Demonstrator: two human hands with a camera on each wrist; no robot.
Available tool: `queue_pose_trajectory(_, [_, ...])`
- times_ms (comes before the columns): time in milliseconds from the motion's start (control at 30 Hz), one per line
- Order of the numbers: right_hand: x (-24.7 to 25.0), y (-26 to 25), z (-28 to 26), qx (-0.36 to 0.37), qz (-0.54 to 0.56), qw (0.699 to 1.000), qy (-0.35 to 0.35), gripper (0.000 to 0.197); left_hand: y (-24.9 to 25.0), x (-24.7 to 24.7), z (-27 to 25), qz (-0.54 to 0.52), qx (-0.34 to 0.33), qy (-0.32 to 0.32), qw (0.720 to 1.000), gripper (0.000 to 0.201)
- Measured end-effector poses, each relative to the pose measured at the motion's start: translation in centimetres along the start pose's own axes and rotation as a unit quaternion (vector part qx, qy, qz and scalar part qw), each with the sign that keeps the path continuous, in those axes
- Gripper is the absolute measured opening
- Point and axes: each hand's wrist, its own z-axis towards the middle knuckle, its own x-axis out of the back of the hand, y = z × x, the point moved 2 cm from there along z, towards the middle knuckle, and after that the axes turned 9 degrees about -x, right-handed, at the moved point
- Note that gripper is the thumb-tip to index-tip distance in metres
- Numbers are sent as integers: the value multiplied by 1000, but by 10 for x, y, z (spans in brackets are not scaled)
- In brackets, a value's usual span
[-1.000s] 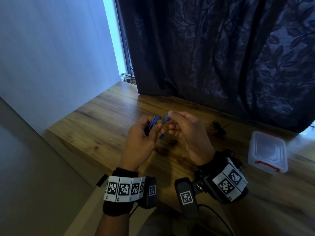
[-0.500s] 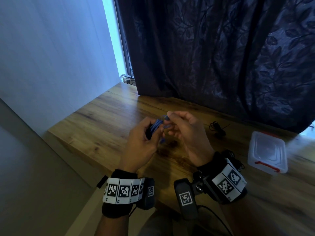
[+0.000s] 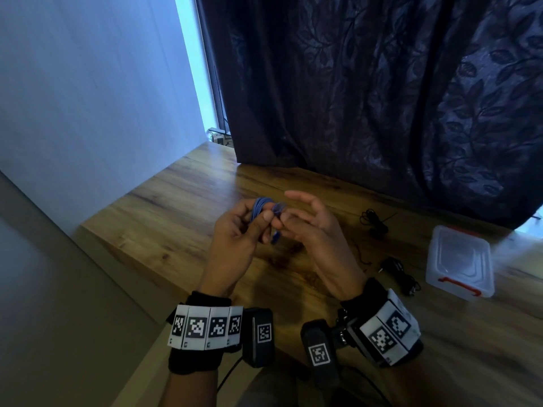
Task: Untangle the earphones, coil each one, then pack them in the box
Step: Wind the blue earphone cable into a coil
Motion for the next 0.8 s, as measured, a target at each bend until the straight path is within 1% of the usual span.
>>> queue_pose_trajectory(100, [1,-5,-2,25,-41,999,9,36,-1,2,0,-8,8,4,1000,26])
queue_pose_trajectory(267, [2,-9,-2,56,-110,992,31,21,0,-1,0,-14,15,4,1000,21])
queue_pose_trajectory(400, [3,-10,-4,89,-180,977,74,12,0,-1,0,-6,17,1,1000,15])
queue_pose_trajectory(500, [4,-11,-5,114,-233,960,107,12,-1,0,0,3,22,5,1000,12])
queue_pose_trajectory(700, [3,-16,-5,167,-254,944,126,6,-6,3,-1,51,23,-14,998,12])
queue_pose_trajectory(800, [5,-20,-5,214,-267,927,156,7,-6,2,-2,83,18,-23,996,9])
